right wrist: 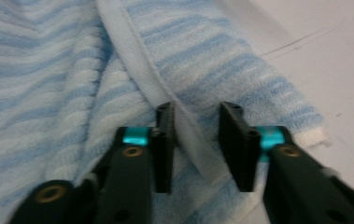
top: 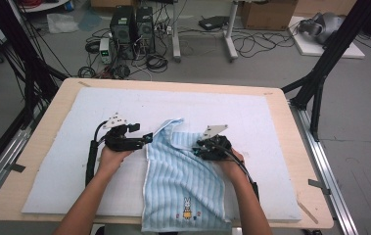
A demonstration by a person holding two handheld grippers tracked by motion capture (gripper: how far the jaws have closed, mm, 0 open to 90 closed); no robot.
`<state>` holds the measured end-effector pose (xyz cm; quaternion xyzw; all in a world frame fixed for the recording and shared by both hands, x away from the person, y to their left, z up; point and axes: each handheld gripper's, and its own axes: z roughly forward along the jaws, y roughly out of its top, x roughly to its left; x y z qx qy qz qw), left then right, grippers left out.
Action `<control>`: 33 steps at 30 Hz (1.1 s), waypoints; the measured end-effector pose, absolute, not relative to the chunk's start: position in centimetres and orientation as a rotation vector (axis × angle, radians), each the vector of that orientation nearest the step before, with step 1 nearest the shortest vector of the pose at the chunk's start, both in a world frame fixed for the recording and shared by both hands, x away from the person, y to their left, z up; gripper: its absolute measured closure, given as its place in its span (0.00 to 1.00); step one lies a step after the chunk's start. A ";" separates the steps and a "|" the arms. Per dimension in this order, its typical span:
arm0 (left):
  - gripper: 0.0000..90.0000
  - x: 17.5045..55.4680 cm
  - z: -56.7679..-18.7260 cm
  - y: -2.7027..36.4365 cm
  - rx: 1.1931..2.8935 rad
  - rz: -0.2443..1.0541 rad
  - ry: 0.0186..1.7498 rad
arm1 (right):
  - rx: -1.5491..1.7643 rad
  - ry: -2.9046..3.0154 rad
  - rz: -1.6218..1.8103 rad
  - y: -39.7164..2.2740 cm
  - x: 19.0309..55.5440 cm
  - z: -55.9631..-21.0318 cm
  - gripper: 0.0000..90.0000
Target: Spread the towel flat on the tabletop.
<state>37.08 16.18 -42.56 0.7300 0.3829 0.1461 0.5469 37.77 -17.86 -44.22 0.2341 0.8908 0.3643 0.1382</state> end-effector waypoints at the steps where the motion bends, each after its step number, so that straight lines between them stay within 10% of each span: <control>1: 0.30 37.1 -42.6 16.1 1.729 0.352 0.911 | 0.693 2.576 1.039 -17.9 37.8 -44.1 0.93; 17: 0.34 38.4 -42.6 16.3 1.733 0.352 0.956 | 1.217 2.103 0.974 -20.2 45.6 -40.2 0.93; 20: 0.34 38.7 -42.8 16.4 1.742 0.343 0.978 | 1.324 2.012 0.908 -20.4 46.2 -40.3 0.72; 33: 0.32 40.9 -43.5 15.2 1.761 0.319 1.014 | 1.275 2.044 1.020 -24.7 40.6 -39.7 0.57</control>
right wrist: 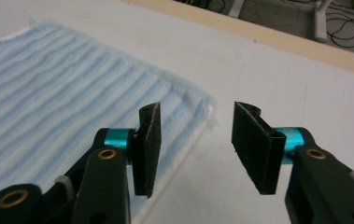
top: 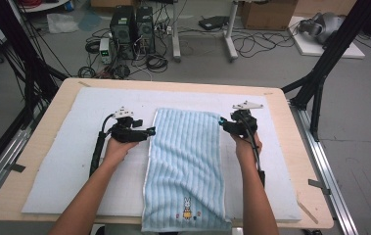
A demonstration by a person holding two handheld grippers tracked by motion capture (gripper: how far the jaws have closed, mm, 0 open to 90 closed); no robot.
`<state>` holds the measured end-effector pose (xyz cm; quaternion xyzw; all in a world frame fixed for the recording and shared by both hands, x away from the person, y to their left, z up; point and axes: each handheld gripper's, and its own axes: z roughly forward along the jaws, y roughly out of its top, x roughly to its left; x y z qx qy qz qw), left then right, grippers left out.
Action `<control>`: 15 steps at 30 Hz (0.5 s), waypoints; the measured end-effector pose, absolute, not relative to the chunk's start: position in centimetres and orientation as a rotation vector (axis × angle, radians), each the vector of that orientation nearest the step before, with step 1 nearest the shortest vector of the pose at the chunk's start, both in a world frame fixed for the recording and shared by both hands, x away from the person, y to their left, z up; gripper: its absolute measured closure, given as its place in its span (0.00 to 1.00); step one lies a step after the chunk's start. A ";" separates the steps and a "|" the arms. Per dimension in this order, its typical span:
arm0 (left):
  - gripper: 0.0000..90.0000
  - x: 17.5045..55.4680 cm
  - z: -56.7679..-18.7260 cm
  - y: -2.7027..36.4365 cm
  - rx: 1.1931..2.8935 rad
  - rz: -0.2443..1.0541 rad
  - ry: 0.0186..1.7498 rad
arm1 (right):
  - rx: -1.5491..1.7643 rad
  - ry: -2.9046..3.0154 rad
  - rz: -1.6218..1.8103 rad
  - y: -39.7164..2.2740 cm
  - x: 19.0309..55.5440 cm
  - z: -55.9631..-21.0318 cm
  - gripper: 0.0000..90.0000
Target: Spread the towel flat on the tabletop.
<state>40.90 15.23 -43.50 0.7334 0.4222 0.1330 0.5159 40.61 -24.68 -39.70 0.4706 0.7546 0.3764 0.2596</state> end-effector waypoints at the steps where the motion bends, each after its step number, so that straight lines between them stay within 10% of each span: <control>1: 0.32 40.9 -43.5 15.2 1.760 0.324 1.010 | 1.277 2.042 1.019 -25.1 39.8 -39.9 0.56; 15: 0.22 41.8 -43.9 15.2 1.734 0.327 1.059 | 1.285 2.087 1.090 -28.6 33.1 -41.1 0.71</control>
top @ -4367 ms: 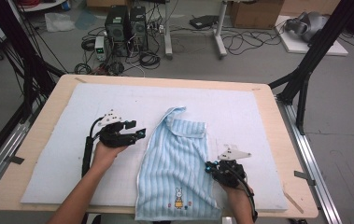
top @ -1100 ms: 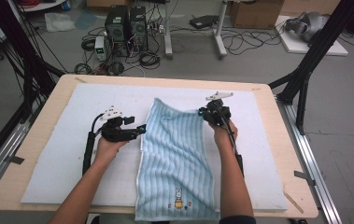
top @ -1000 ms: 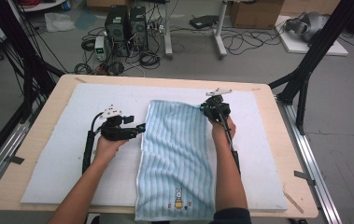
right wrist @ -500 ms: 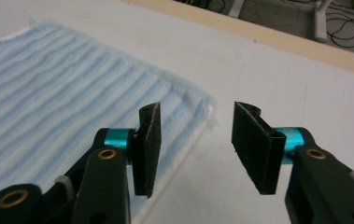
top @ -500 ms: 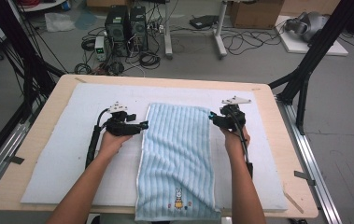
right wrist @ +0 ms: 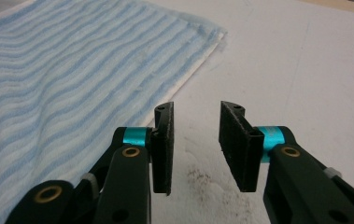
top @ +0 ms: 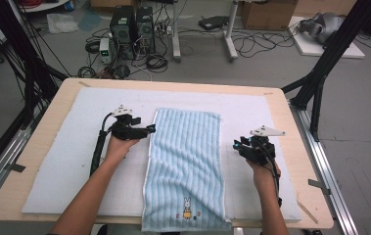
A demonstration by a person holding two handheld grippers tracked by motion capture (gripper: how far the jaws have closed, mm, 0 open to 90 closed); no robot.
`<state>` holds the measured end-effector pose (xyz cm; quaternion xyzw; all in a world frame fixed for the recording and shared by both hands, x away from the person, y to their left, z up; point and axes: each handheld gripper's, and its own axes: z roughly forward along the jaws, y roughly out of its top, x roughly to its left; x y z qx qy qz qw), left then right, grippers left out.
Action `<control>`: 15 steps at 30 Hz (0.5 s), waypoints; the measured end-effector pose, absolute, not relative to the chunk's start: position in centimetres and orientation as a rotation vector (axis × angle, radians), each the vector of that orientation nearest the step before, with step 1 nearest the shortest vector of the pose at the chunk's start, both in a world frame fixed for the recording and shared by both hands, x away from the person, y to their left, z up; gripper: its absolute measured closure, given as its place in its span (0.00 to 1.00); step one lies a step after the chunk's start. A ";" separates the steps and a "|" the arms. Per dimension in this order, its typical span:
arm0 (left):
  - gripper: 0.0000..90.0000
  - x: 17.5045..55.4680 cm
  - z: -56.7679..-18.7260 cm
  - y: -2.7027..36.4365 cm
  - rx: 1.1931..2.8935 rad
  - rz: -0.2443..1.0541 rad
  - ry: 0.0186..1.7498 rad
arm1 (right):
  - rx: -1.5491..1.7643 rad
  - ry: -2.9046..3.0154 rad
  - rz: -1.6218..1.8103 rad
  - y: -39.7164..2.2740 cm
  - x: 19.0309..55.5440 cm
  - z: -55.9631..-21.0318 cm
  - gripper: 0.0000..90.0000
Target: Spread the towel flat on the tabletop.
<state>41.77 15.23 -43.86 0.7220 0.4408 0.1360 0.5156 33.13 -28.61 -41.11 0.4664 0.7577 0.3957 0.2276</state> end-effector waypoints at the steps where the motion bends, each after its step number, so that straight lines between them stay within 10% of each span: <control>1: 0.22 41.9 -43.8 15.1 1.747 0.324 1.058 | 1.292 2.082 1.099 -28.8 32.9 -41.2 0.69; 15: 0.46 44.4 -45.1 11.3 1.933 0.396 1.112 | 1.288 2.115 1.099 -29.5 32.2 -42.1 0.75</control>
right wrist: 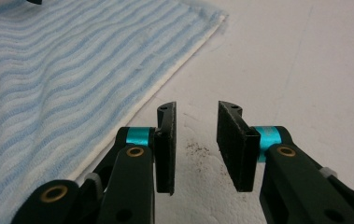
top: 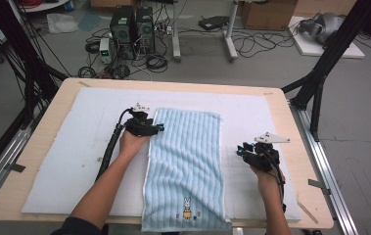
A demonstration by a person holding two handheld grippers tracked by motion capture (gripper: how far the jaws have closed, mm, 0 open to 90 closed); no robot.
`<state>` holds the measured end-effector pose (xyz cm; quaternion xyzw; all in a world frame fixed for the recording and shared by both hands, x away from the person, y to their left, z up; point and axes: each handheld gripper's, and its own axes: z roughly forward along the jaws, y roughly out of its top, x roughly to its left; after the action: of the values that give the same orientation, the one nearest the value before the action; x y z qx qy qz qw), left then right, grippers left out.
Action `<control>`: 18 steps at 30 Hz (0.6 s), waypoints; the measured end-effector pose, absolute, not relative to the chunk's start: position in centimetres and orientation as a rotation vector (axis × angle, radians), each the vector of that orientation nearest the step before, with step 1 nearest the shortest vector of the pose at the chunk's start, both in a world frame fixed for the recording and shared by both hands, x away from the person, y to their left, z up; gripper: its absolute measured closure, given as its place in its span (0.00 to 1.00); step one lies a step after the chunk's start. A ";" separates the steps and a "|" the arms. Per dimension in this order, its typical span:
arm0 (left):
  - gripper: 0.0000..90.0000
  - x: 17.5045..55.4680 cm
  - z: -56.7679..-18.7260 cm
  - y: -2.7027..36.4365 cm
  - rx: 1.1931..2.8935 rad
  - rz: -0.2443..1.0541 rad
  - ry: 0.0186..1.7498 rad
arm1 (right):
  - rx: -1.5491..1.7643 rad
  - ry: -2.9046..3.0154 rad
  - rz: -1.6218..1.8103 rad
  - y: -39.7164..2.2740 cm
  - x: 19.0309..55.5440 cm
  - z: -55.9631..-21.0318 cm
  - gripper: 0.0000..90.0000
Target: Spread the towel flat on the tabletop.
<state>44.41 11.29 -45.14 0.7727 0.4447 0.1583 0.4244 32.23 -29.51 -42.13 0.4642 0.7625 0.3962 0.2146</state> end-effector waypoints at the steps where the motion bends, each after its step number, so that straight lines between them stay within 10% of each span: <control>1: 0.43 44.4 -45.1 11.1 1.948 0.406 1.108 | 1.274 2.119 1.091 -29.4 32.5 -42.2 0.75; 9: 0.54 44.6 -44.8 10.9 2.038 0.461 1.079 | 1.330 2.154 1.071 -28.0 35.3 -42.6 0.67; 13: 0.93 44.8 -44.8 11.5 2.017 0.369 1.042 | 1.351 2.166 1.079 -26.5 37.2 -42.9 0.64; 18: 0.97 44.9 -44.9 11.8 1.999 0.375 1.060 | 1.356 2.225 1.040 -24.1 39.4 -43.9 0.58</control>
<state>44.92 11.81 -44.89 0.7943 0.4214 0.1488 0.4115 39.38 -24.07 -43.90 0.4765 0.7819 0.3654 0.1673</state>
